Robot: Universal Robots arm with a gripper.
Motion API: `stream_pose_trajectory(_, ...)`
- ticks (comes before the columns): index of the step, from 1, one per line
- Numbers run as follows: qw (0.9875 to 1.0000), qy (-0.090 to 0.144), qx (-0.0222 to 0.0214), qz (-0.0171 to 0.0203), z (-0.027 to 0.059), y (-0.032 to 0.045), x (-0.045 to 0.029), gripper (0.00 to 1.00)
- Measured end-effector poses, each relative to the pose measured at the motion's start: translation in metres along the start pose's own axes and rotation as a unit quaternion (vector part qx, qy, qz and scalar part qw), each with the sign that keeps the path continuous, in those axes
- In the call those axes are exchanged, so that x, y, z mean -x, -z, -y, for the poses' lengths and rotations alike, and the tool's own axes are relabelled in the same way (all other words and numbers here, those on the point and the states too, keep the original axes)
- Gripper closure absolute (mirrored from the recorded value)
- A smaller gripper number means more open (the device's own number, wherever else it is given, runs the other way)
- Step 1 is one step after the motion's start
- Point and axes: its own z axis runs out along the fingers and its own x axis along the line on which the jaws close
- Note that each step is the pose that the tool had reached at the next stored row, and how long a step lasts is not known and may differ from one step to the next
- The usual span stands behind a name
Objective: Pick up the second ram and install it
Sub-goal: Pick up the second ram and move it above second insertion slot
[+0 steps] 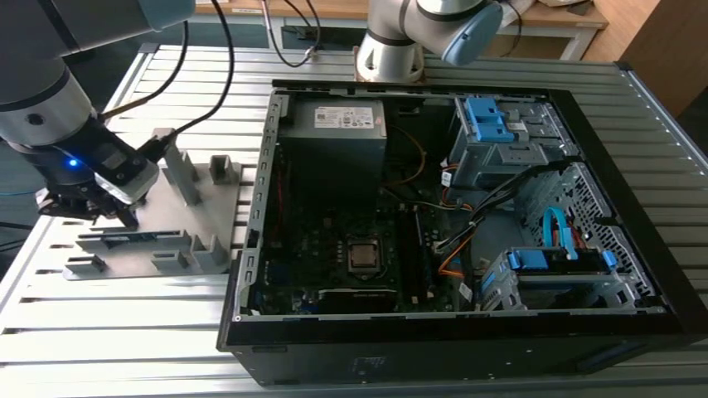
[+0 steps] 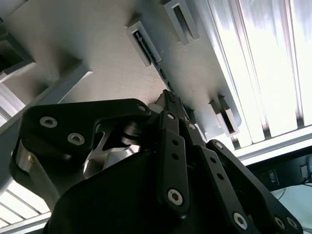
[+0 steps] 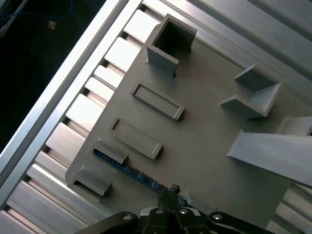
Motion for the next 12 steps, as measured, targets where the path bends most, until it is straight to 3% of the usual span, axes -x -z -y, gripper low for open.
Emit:
stream_pose_trajectory(6, 0.9995, 0.031, 0.0000, -0.0013, 0.0000, -0.0001, 0.0000, 0.90)
stream_pose_trajectory(12, 0.9981, 0.061, 0.0000, -0.0026, 0.0001, 0.0000, -0.0001, 0.90)
